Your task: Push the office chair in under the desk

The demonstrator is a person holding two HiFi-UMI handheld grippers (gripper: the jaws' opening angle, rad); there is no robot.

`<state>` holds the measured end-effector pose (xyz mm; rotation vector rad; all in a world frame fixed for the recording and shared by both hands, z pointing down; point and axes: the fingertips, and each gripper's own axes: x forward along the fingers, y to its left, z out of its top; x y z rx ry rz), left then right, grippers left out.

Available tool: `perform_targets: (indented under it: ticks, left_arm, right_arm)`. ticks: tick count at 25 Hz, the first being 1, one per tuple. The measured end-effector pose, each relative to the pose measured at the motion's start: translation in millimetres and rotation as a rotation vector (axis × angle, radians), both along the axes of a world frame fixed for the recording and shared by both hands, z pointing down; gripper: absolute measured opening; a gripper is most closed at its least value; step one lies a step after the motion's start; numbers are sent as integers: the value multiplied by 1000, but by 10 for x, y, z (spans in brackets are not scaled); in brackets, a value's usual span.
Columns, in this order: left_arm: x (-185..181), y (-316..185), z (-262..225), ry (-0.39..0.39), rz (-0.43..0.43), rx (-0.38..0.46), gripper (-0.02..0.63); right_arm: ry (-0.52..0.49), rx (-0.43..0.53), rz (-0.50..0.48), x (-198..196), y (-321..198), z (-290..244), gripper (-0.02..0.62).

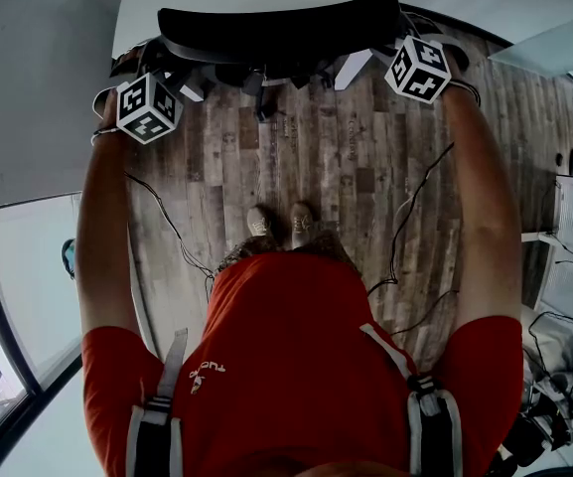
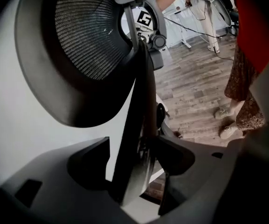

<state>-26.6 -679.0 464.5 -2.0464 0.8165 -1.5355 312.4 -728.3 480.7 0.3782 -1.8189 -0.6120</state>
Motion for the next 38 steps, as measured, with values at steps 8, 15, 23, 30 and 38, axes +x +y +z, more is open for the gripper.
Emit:
perform_targets:
  ticks: [8, 15, 23, 30, 38]
  left_arm:
    - [-75, 279, -375, 60, -10, 90, 299]
    - [-18, 650, -889, 421, -100, 221, 298]
    - [359, 1252, -1415, 995, -158, 277, 189]
    - [716, 1585, -1592, 1281, -147, 263, 97]
    - [920, 1756, -1616, 1351, -125, 261, 25]
  right_arm:
    - [-104, 71, 49, 156, 301, -440, 256]
    - [-449, 143, 160, 74, 749, -905, 255]
    - [-1033, 132, 235, -463, 1494, -1414, 167]
    - [-1265, 103, 211, -893, 1907, -1638, 98]
    - [-1370, 70, 154, -1303, 2169, -1695, 46]
